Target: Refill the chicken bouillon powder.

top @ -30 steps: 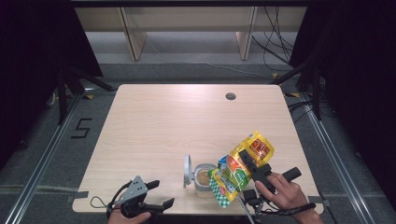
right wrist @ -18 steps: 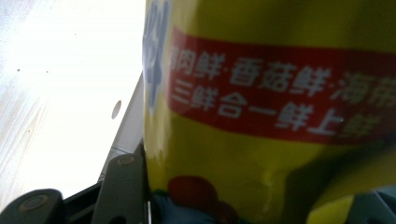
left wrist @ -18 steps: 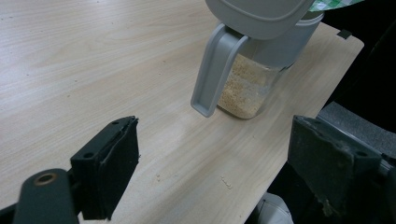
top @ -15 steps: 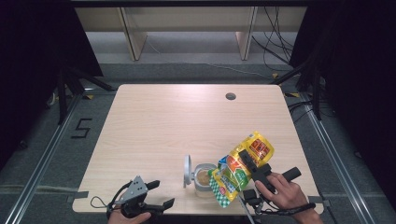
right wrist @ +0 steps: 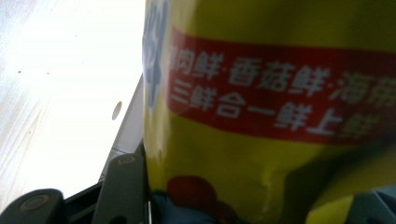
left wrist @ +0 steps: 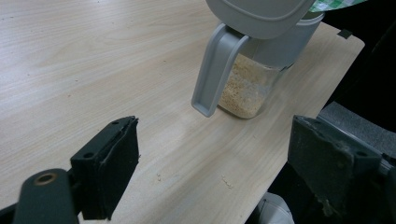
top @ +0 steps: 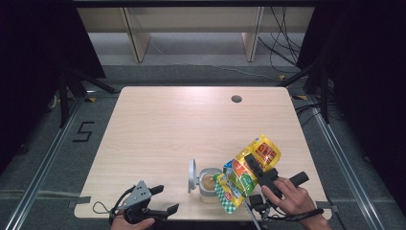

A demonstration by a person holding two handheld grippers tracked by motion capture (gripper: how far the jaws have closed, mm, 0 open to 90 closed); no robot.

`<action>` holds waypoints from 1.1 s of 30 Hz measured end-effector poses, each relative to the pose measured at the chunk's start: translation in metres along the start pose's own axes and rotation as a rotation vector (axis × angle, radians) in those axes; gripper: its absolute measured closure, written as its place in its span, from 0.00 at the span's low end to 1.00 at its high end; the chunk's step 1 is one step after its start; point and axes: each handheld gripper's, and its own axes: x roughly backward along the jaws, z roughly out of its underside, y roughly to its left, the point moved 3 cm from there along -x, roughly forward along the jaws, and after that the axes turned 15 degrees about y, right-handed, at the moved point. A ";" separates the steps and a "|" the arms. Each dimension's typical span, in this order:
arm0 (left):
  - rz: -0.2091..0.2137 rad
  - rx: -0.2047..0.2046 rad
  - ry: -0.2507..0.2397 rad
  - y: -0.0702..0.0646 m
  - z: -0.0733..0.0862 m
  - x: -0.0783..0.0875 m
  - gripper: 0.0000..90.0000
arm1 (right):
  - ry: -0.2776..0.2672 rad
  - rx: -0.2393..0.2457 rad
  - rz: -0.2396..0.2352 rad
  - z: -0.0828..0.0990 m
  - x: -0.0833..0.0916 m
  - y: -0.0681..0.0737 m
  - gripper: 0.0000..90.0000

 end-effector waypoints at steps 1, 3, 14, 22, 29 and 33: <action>0.000 0.002 -0.001 0.000 0.000 0.000 0.18 | 0.001 -0.002 0.000 0.000 0.000 0.000 0.57; 0.002 0.006 -0.005 0.000 0.000 0.000 0.18 | -0.002 0.003 0.006 0.000 -0.001 -0.001 0.57; 0.002 0.007 -0.005 0.000 0.000 0.000 0.18 | -0.002 -0.003 0.001 0.000 0.000 -0.001 0.57; 0.002 -0.001 0.001 0.000 0.000 0.000 0.18 | -0.003 0.003 -0.006 0.000 0.001 0.000 0.58; 0.000 0.001 -0.001 0.000 0.000 0.000 0.18 | -0.019 0.037 0.007 0.001 -0.002 -0.004 0.60; 0.000 0.001 0.000 0.000 0.000 0.000 0.18 | -0.007 -0.009 -0.010 -0.001 0.000 0.001 0.60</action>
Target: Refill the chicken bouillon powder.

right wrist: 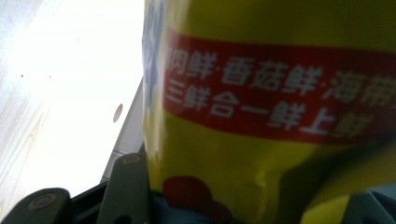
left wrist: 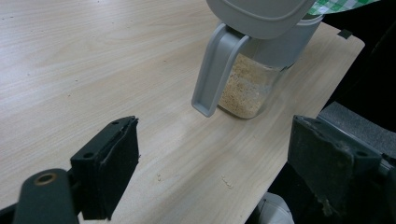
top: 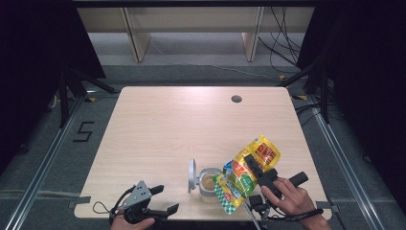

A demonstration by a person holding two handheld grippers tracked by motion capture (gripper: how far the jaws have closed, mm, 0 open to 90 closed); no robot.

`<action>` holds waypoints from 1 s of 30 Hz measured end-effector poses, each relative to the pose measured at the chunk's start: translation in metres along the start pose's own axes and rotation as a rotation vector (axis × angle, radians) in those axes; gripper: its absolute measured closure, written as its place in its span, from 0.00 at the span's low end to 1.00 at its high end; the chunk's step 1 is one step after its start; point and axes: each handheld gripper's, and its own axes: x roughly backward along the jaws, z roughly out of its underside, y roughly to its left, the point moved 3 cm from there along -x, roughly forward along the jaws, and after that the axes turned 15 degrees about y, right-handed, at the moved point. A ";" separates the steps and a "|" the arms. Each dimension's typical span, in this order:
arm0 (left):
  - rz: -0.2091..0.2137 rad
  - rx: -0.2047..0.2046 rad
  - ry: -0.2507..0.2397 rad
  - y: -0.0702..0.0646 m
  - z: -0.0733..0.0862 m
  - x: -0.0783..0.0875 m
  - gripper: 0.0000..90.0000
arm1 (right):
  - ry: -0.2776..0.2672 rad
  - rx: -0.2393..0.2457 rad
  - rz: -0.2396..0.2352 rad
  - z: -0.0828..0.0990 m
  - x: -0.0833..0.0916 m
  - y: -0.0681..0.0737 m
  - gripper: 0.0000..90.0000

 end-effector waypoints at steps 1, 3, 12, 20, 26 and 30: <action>-0.006 0.000 0.002 0.000 0.000 0.000 0.18 | 0.003 -0.012 -0.001 0.000 0.001 0.001 0.60; 0.002 0.010 -0.004 0.000 0.000 0.000 0.18 | 0.005 -0.012 0.003 0.002 0.000 0.000 0.60; 0.003 0.012 -0.005 0.000 0.000 -0.001 0.18 | 0.003 -0.013 0.002 0.002 0.000 0.000 0.60; 0.005 0.008 -0.006 0.000 0.000 -0.001 0.18 | 0.007 -0.014 0.001 0.003 -0.001 -0.001 0.60; 0.004 0.009 -0.005 0.000 0.000 -0.001 0.18 | -0.002 0.011 0.009 0.002 -0.001 -0.002 0.60; 0.003 0.010 -0.005 0.000 0.000 -0.001 0.18 | 0.004 -0.010 0.000 0.003 -0.001 -0.001 0.60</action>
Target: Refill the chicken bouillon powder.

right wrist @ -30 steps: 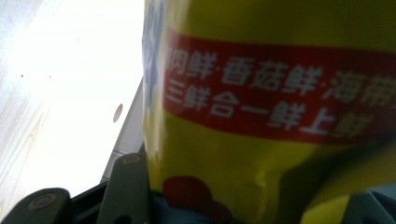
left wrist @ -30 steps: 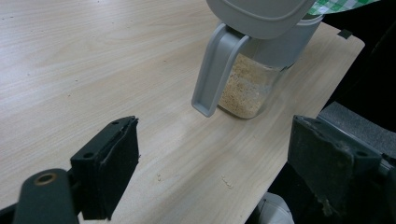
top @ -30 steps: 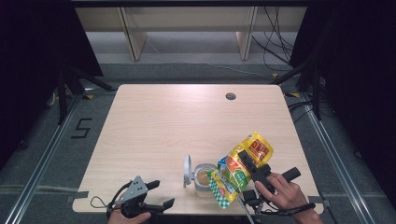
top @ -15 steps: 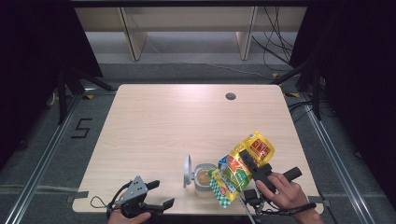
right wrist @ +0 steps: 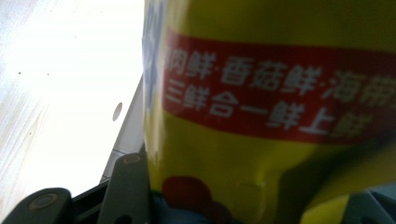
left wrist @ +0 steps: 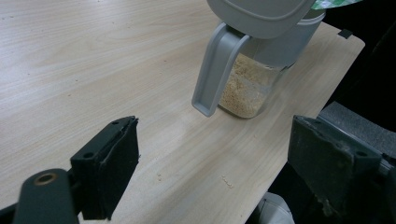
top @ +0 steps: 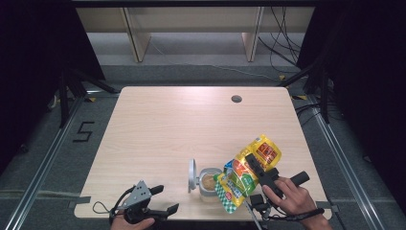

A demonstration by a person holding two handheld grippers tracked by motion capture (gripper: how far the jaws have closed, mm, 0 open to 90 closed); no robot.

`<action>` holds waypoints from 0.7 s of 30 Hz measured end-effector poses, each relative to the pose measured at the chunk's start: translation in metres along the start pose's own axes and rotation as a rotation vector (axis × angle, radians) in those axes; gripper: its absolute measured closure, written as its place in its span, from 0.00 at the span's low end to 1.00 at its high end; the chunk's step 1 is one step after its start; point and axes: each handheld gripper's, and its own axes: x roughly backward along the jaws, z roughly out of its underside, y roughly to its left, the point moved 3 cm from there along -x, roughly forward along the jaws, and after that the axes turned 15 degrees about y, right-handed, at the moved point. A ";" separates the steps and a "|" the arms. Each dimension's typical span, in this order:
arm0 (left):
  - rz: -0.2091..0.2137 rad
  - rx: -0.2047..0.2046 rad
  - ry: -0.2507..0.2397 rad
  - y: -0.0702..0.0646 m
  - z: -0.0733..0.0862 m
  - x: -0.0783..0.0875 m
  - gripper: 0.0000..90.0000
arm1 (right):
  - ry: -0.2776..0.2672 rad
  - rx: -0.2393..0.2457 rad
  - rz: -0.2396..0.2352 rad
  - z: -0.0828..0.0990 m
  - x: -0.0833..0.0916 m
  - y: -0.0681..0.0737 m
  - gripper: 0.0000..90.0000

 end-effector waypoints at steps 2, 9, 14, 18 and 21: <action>-0.004 -0.013 0.007 0.000 0.000 0.001 0.18 | -0.001 0.014 0.005 0.000 0.000 -0.001 0.60; 0.000 0.001 -0.001 0.000 0.000 0.000 0.18 | -0.008 0.018 0.012 -0.001 0.000 -0.001 0.60; -0.001 0.001 0.000 0.000 0.000 0.000 0.18 | 0.031 -0.036 -0.026 0.001 0.002 0.004 0.60; -0.003 -0.008 0.005 0.000 0.000 0.001 0.18 | 0.028 -0.036 -0.027 0.001 0.002 0.004 0.60; -0.001 -0.005 0.001 0.000 0.000 0.000 0.18 | 0.030 -0.032 -0.023 0.002 0.002 0.004 0.60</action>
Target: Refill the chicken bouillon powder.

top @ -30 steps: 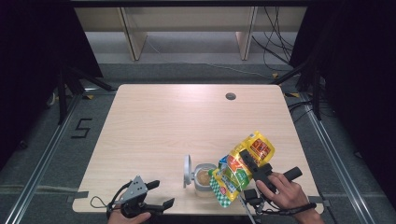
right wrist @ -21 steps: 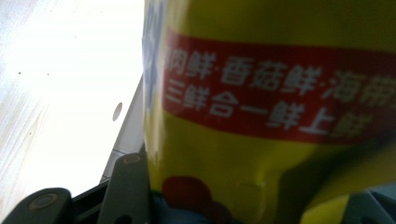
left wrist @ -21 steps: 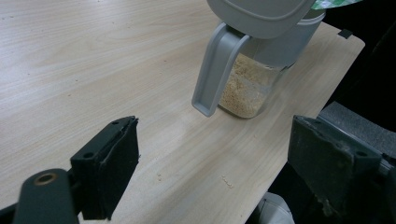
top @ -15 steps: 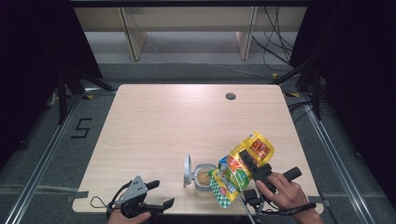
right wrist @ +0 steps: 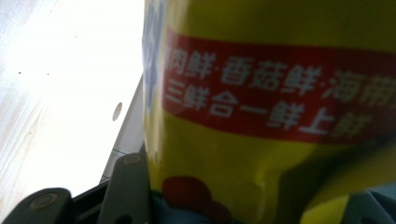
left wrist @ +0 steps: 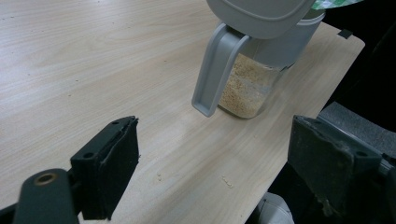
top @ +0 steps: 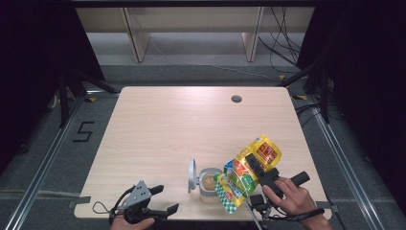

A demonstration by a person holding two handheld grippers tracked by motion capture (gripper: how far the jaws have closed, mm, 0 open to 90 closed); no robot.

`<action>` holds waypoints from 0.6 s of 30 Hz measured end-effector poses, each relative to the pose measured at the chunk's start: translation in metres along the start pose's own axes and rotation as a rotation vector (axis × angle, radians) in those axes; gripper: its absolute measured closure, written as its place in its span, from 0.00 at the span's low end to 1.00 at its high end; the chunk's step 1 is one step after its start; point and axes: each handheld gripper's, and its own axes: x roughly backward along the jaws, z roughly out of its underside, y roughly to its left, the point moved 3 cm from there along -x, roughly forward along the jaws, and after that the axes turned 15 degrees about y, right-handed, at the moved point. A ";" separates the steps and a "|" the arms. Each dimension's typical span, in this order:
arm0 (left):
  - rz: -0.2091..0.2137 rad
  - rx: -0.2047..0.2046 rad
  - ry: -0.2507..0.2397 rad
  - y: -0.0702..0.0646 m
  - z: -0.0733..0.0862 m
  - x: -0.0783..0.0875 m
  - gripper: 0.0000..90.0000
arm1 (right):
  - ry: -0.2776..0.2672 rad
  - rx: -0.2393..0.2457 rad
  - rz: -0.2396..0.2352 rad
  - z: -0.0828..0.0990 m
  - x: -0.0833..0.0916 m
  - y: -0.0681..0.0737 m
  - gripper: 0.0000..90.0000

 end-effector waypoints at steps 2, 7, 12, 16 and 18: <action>0.001 0.003 0.000 0.000 0.000 0.000 0.18 | 0.001 -0.001 -0.009 0.000 0.000 0.001 0.60; 0.001 0.007 -0.002 0.000 0.000 0.000 0.18 | -0.031 0.048 0.032 -0.003 -0.002 -0.005 0.60; -0.001 -0.006 0.004 0.000 0.000 0.000 0.18 | -0.030 0.049 0.029 -0.002 -0.002 -0.004 0.60; 0.001 0.007 -0.002 0.000 0.000 0.000 0.18 | -0.030 0.050 0.030 -0.003 -0.002 -0.004 0.60; -0.002 -0.004 0.005 0.000 0.000 0.000 0.18 | -0.032 0.048 0.031 -0.003 -0.002 -0.004 0.60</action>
